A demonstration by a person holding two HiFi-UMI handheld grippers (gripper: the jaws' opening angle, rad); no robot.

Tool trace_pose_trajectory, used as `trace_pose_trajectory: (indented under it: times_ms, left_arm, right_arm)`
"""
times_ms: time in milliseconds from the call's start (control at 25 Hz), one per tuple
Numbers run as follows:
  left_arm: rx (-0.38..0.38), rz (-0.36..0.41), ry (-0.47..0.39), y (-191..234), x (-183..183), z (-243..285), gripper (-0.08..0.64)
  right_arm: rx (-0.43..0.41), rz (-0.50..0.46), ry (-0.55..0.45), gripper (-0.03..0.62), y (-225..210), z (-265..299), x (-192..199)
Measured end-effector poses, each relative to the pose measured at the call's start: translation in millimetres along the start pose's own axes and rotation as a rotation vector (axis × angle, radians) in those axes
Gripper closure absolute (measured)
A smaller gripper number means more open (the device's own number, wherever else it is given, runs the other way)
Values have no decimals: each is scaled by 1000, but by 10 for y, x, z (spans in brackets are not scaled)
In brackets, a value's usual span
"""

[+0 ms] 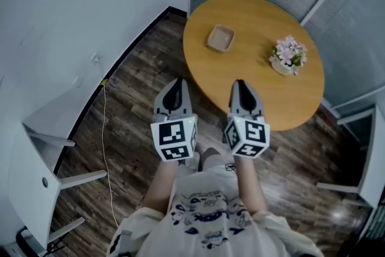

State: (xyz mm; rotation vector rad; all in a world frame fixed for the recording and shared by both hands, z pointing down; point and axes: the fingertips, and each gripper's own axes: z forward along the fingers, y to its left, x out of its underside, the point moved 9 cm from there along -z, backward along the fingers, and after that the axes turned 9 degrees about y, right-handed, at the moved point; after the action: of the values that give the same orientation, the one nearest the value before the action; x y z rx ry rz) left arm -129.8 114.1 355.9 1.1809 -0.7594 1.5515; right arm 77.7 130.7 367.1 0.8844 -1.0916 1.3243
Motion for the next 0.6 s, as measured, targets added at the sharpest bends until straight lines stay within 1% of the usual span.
trace_pose_trajectory:
  times_ms: [400,600]
  left_arm:
    - [4,-14,39,134,-5,525,555]
    - [-1,-14,61,201,-50,910,555]
  right_arm:
    - [18,12,45,569,-107,562,22]
    - [24,25,64,569,-232,954,-4]
